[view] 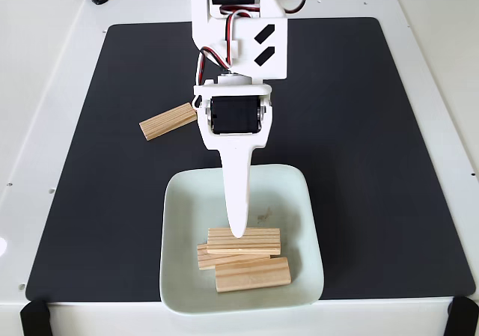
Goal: Pick up the wooden block and place them on the plate.
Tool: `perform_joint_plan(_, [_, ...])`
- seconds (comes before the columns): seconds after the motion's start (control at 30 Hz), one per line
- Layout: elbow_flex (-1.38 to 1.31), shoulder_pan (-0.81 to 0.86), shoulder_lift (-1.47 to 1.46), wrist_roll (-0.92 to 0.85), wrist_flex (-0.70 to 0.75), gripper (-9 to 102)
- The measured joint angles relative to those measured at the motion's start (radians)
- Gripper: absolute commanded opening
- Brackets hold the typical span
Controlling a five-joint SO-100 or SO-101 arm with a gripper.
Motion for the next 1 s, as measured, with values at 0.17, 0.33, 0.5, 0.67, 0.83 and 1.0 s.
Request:
perform_joint_plan(0.17, [0.000, 0.000, 0.000, 0.000, 0.000, 27])
perform_joint_plan(0.33, [0.006, 0.000, 0.008, 0.000, 0.000, 5])
perform_joint_plan(0.5, [0.198, 0.018, 0.156, 0.000, 0.000, 0])
perform_joint_plan(0.67, [0.528, 0.028, 0.414, -0.003, 0.000, 0])
perform_joint_plan(0.83, [0.874, 0.025, 0.681, -0.173, 0.000, 0])
perform_joint_plan(1.0, [1.200, 0.051, 0.942, -0.416, 0.000, 0])
